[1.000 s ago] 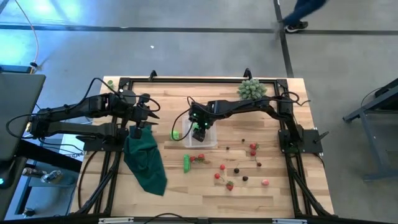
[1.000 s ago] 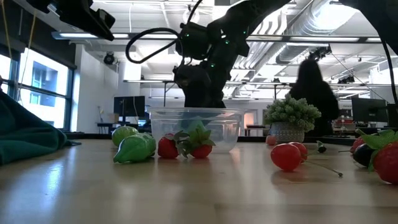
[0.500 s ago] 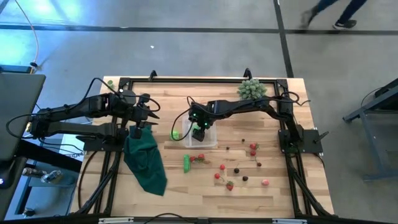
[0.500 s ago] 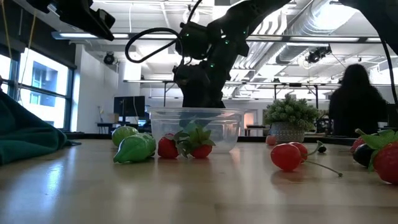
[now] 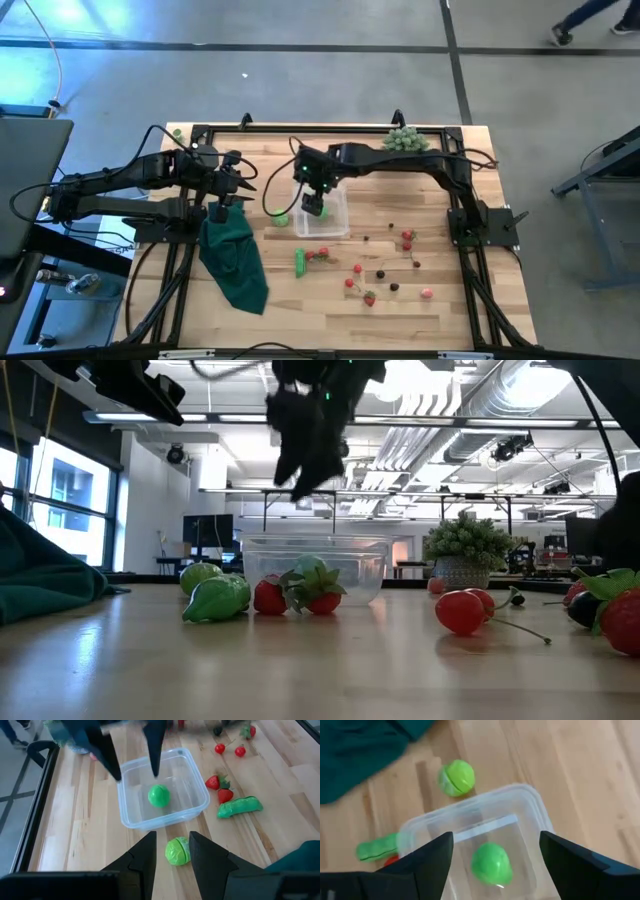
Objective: Pick and placing Produce into tupperware
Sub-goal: Put the strawberry into the transparent bin
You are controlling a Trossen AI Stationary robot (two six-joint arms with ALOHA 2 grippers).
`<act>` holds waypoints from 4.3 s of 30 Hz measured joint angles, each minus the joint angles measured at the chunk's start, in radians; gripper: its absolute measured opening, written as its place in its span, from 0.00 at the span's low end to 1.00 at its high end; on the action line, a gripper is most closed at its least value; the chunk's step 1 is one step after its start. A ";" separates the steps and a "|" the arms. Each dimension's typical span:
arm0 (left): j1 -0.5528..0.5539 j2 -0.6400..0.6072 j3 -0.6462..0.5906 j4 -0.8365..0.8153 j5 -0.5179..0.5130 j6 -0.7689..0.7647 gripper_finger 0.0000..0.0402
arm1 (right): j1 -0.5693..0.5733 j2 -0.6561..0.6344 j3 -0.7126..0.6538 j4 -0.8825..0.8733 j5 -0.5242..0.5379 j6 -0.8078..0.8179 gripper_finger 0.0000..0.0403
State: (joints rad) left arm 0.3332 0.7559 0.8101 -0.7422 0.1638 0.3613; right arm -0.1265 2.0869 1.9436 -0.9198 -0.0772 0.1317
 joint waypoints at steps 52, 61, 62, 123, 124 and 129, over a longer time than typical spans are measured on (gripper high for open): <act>0.000 0.000 0.000 0.000 0.000 0.000 0.26 | 0.139 -0.871 -1.252 -0.005 -0.030 0.660 0.65; 0.000 0.000 0.000 0.000 0.000 0.000 0.26 | 0.137 -0.864 -1.293 0.053 -0.035 0.631 0.65; 0.000 0.000 0.000 0.000 0.000 0.000 0.26 | 0.137 -0.857 -1.293 0.054 -0.035 0.622 0.65; 0.000 0.000 0.000 0.000 0.000 0.000 0.26 | 0.107 -0.669 -1.285 0.125 -0.113 0.548 0.34; 0.000 0.000 0.000 0.000 0.000 0.000 0.26 | 0.107 -0.673 -1.277 0.117 -0.112 0.549 0.33; 0.000 0.000 0.000 0.000 0.000 0.000 0.26 | 0.107 -0.722 -1.192 0.022 -0.043 0.542 0.33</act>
State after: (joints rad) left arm 0.3332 0.7559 0.8097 -0.7422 0.1638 0.3614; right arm -0.0200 1.3653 0.7515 -0.8983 -0.1202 0.6732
